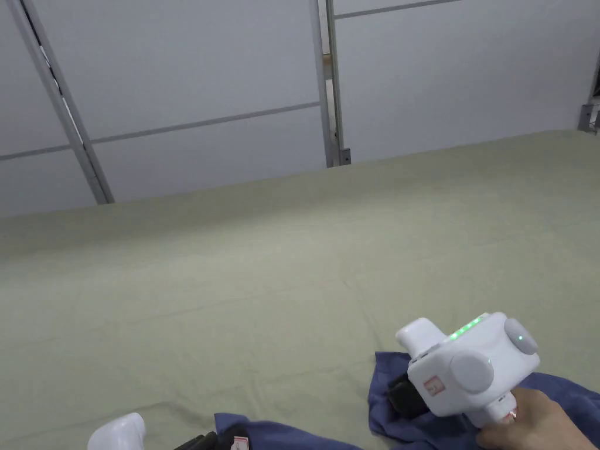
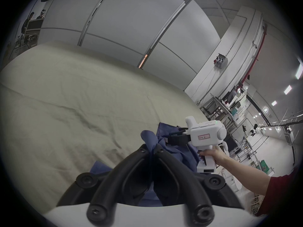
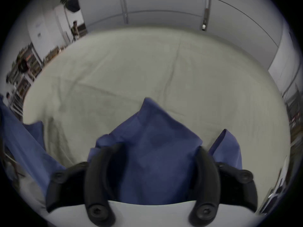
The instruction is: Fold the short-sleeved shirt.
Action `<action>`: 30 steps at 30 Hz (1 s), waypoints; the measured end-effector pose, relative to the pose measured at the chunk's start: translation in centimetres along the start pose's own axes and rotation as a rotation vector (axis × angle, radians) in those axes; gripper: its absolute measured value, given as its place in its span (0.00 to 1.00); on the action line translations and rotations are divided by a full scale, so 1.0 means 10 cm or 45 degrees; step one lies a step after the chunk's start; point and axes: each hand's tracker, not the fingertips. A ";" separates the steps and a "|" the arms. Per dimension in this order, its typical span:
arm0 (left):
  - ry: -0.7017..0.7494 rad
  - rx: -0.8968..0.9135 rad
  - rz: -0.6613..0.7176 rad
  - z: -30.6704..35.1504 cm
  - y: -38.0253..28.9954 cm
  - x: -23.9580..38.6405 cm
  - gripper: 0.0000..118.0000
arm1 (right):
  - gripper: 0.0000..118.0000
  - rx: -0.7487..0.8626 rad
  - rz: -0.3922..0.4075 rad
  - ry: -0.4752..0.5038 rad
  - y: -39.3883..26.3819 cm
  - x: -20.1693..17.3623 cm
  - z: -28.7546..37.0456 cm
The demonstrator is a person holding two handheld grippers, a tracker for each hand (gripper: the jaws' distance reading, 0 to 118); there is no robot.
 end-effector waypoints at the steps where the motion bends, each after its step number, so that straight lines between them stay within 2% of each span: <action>1: 0.016 -0.008 -0.017 -0.01 -0.01 -0.01 0.03 | 0.52 0.083 0.039 -0.028 -0.04 -0.04 0.07; 2: 0.034 -0.009 -0.026 -0.01 -0.02 -0.01 0.03 | 0.38 0.072 -0.003 0.012 -0.06 -0.02 0.10; 3: 0.037 -0.012 -0.027 -0.01 -0.04 -0.02 0.03 | 0.13 0.078 -0.080 0.055 -0.07 0.00 0.13; 4: 0.036 -0.014 -0.017 -0.02 -0.04 -0.05 0.03 | 0.04 0.112 -0.126 0.047 -0.09 0.01 0.20; 6: 0.039 -0.007 0.008 -0.01 -0.05 -0.06 0.03 | 0.04 0.228 -0.221 0.079 -0.16 0.05 0.37; 8: 0.047 0.008 0.016 0.04 -0.05 -0.07 0.03 | 0.04 0.371 -0.374 0.319 -0.27 0.11 0.62; 10: 0.050 0.023 0.025 0.10 -0.03 -0.06 0.03 | 0.04 0.446 -0.560 0.403 -0.36 0.07 0.90; 11: 0.047 0.032 0.032 0.15 -0.02 -0.05 0.03 | 0.04 0.506 -0.662 0.486 -0.42 0.07 1.04; 13: 0.050 0.066 0.043 0.27 0.00 0.01 0.03 | 0.04 0.654 -0.811 0.630 -0.53 0.06 1.37; 14: 0.055 0.095 0.044 0.34 0.02 0.05 0.03 | 0.04 0.720 -0.855 0.631 -0.56 0.05 1.54; 15: 0.070 0.143 0.040 0.45 0.05 0.10 0.03 | 0.04 0.799 -0.862 0.591 -0.57 0.02 1.77; 17: 0.103 0.247 0.048 0.65 0.19 0.19 0.03 | 0.04 0.968 -0.755 0.435 -0.50 -0.03 2.22; 18: 0.102 0.303 0.072 0.75 0.30 0.24 0.03 | 0.04 1.054 -0.680 0.316 -0.44 -0.06 2.48; 20: 0.139 0.390 0.078 0.94 0.57 0.37 0.03 | 0.04 1.189 -0.627 0.207 -0.26 -0.05 2.93; 22: 0.188 0.510 0.030 1.12 0.91 0.56 0.03 | 0.04 1.304 -0.654 0.105 0.00 0.03 3.38; 24: 0.254 0.600 -0.055 1.25 1.30 0.75 0.03 | 0.04 1.404 -0.619 0.003 0.28 0.16 3.77; 25: 0.303 0.646 -0.066 1.30 1.54 0.83 0.03 | 0.04 1.457 -0.618 -0.086 0.46 0.24 3.97; 27: 0.273 0.701 -0.053 1.38 2.02 0.90 0.03 | 0.04 1.510 -0.635 -0.118 0.83 0.45 4.27; 28: 0.281 0.717 -0.031 1.40 2.30 0.94 0.03 | 0.04 1.498 -0.684 -0.125 1.03 0.60 4.42; 30: 0.345 0.751 -0.055 1.42 2.79 1.05 0.03 | 0.04 1.417 -0.714 -0.199 1.41 0.78 4.65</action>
